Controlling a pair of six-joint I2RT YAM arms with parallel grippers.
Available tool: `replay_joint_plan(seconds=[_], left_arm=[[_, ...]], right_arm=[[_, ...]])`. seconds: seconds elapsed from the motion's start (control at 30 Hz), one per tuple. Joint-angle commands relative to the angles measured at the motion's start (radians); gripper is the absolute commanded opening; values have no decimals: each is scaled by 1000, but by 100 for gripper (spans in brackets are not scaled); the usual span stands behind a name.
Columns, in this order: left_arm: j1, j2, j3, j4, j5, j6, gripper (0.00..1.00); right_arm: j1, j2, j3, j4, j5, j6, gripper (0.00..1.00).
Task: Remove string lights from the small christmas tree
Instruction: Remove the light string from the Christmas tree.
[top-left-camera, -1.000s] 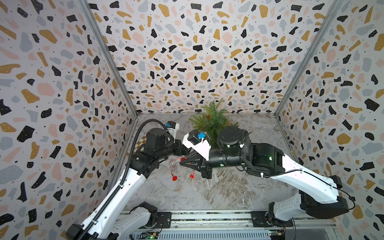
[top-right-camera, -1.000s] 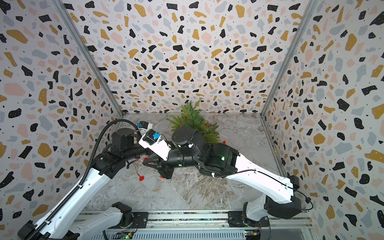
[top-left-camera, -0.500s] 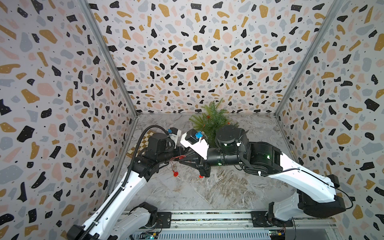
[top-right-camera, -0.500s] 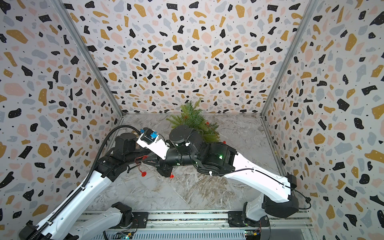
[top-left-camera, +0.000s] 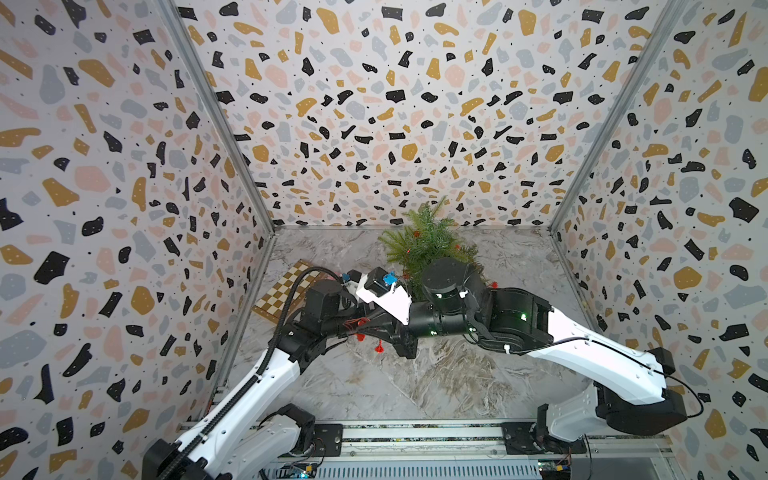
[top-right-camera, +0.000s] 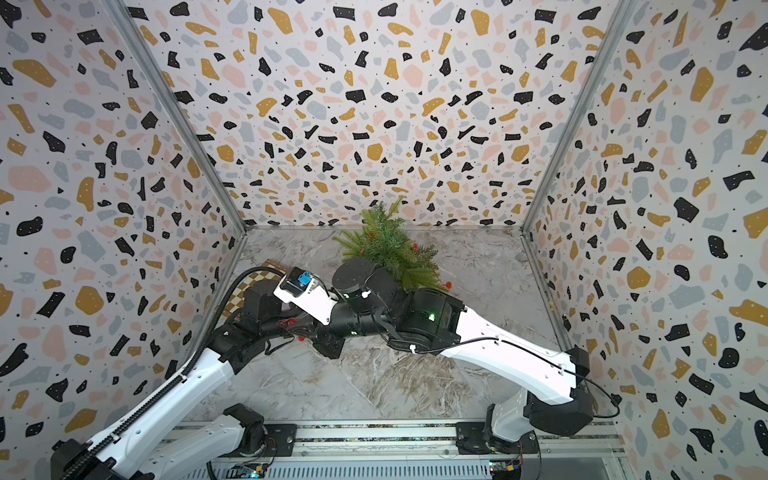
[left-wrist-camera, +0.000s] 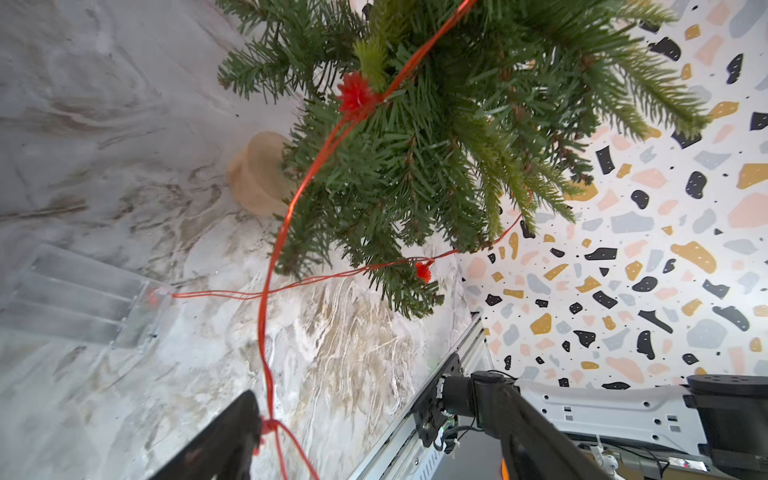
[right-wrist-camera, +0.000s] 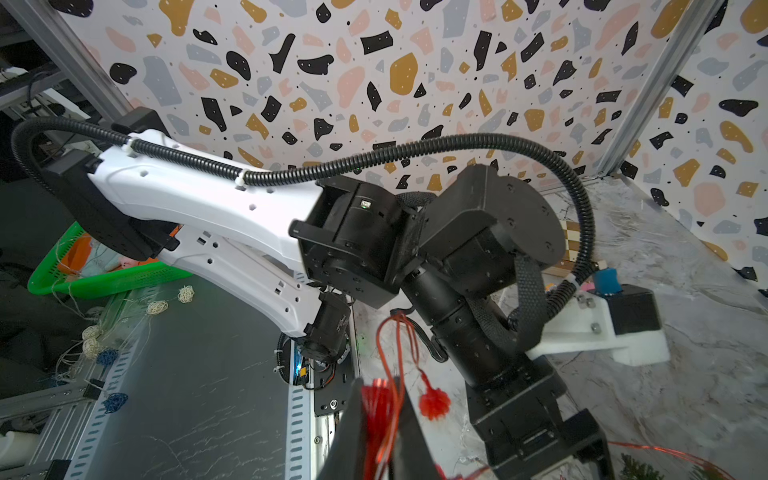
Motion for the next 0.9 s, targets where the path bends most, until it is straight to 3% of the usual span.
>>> replay_joint_plan(seconds=[0.0,0.2,0.87], left_arm=[[-18,46,-31,152,23,-76,85],[-42,91,-22,170,3,-57,82],[-43,151,-37,256,-52,-78,44]], right_arm=[[0,-41,7,26,8,-9,0],[0,-42,2,27,10,-7,0],[-36,-49,-35,46,-12,0,0]])
